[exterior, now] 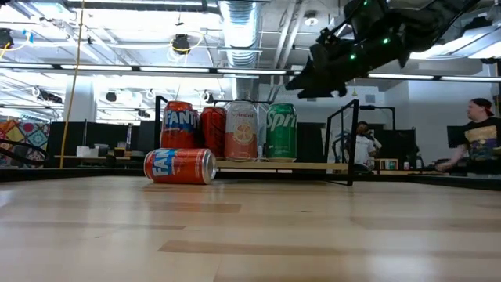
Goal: Place canned beverage on shelf
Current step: Put the green soda can on the shelf
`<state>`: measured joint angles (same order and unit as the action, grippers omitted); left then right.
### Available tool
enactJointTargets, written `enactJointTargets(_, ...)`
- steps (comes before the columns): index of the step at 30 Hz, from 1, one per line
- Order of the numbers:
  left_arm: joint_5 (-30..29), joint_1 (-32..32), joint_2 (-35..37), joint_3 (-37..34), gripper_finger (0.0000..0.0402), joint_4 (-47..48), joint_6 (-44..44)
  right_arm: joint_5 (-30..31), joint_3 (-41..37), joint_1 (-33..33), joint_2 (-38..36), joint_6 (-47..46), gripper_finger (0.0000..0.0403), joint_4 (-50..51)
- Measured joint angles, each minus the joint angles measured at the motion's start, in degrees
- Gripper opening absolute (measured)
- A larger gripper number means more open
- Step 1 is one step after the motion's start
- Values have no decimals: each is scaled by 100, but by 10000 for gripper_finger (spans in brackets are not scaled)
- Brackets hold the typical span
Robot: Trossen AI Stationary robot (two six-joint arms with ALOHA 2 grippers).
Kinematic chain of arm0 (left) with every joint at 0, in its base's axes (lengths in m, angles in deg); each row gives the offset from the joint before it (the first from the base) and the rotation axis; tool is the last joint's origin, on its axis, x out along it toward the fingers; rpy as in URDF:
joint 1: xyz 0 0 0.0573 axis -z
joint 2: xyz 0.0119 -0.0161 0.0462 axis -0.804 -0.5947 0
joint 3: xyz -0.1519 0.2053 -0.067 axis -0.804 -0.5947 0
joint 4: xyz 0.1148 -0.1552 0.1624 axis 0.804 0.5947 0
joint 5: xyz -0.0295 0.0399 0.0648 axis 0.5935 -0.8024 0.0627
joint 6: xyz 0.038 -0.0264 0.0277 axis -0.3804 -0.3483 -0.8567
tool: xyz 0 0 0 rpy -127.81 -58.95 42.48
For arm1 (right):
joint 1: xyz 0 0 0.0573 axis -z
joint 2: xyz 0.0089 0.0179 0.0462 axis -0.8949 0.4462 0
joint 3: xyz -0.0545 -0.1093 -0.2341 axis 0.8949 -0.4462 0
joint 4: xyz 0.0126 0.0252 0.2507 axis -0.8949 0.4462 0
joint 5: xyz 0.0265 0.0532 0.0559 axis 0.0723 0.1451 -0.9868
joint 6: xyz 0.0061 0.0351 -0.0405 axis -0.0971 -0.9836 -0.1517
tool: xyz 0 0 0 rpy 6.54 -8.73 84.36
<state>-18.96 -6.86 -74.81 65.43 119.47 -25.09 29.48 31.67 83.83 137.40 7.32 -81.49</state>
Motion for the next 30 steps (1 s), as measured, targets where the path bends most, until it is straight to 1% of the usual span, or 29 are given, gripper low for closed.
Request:
enactJointTargets(2, -2, 0, 1, 0, 322, 0, -10, 337, 0, -140, -116, -1, 262, 379)
enactJointTargets(5, -2, 0, 0, 0, 322, 0, -25, 813, 0, -384, -174, -121, 175, 798)
enactJointTargets(9, -3, 0, 0, 0, 322, -1, 10, 933, 0, -722, -137, -301, 45, 880)
enactJointTargets(10, -2, 0, 1, 0, 322, 0, 28, 938, 0, -808, -110, -353, 23, 848)
enactJointTargets(11, -4, 0, 1, 0, 322, 0, 49, 947, 0, -893, -78, -425, 13, 803)
enactJointTargets(14, -3, 0, 2, 0, 322, 0, 97, 1132, 0, -1124, -60, -709, 15, 726)
enactJointTargets(18, -4, 0, 0, 0, 322, 0, 92, 1608, 0, -1386, -60, -759, 3, 731)
enactJointTargets(22, -4, 0, 0, -8, 322, -5, 91, 1965, 0, -1487, -60, -817, 2, 756)
enactJointTargets(26, 2, 0, -5, -46, 322, 5, 106, 2618, 13, -1576, -60, -815, 0, 852)
enactJointTargets(30, 0, 0, -3, -46, 322, 3, 108, 2643, 517, -1591, -21, -774, 0, 1394)
